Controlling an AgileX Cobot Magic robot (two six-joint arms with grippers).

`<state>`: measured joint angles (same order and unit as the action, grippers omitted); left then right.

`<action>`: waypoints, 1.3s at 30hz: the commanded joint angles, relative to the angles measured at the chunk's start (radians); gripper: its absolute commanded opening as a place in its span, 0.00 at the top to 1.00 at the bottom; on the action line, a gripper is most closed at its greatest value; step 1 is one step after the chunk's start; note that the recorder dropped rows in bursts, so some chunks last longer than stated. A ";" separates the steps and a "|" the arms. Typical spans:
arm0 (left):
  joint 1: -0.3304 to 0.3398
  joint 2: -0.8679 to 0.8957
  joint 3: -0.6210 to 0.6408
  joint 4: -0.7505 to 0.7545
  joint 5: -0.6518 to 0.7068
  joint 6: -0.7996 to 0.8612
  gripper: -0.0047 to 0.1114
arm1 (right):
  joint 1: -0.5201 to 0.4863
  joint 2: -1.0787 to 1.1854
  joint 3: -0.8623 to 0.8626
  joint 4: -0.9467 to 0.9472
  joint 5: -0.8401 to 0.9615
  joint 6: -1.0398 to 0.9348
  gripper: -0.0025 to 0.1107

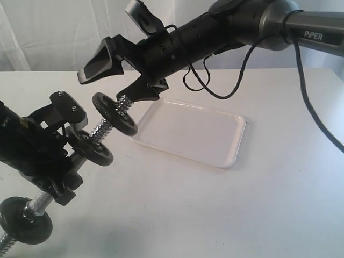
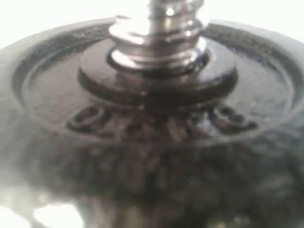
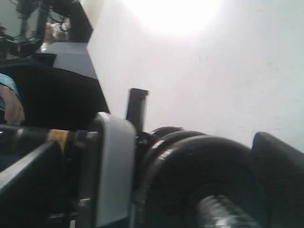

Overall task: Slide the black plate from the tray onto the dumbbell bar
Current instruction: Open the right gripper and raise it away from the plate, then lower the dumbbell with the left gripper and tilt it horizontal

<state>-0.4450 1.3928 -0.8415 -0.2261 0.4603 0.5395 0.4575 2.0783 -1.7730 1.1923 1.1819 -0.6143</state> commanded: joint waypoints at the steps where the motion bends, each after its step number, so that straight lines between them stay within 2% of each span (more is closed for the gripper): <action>1: 0.001 -0.043 -0.039 -0.046 -0.095 -0.001 0.96 | -0.001 -0.044 -0.011 0.057 0.039 -0.013 0.05; 11: 0.001 -0.043 -0.039 -0.046 -0.099 -0.001 0.96 | -0.120 -0.126 -0.011 0.037 0.039 -0.009 0.05; 18: 0.001 -0.043 -0.039 -0.046 -0.132 -0.001 0.96 | -0.134 -0.190 -0.011 -0.090 0.039 0.015 0.07; 21: 0.001 -0.043 -0.039 -0.046 -0.147 -0.005 0.96 | -0.134 -0.222 -0.011 -0.174 0.039 0.015 0.20; 23: 0.001 -0.043 -0.039 -0.046 -0.159 -0.015 0.96 | -0.134 -0.244 -0.011 -0.251 0.039 0.036 0.36; 27: 0.001 -0.043 -0.039 -0.047 -0.189 -0.049 0.96 | -0.139 -0.285 -0.011 -0.381 0.039 0.104 0.76; 30: 0.001 -0.043 -0.039 -0.047 -0.201 -0.075 0.96 | -0.139 -0.307 -0.011 -0.444 0.039 0.148 0.98; 39: 0.003 0.008 -0.069 -0.040 -0.265 -0.088 0.96 | -0.139 -0.393 -0.011 -0.449 0.039 0.228 0.98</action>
<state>-0.4432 1.4259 -0.8407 -0.2136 0.3550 0.4631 0.3233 1.7270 -1.7752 0.7414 1.2195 -0.4137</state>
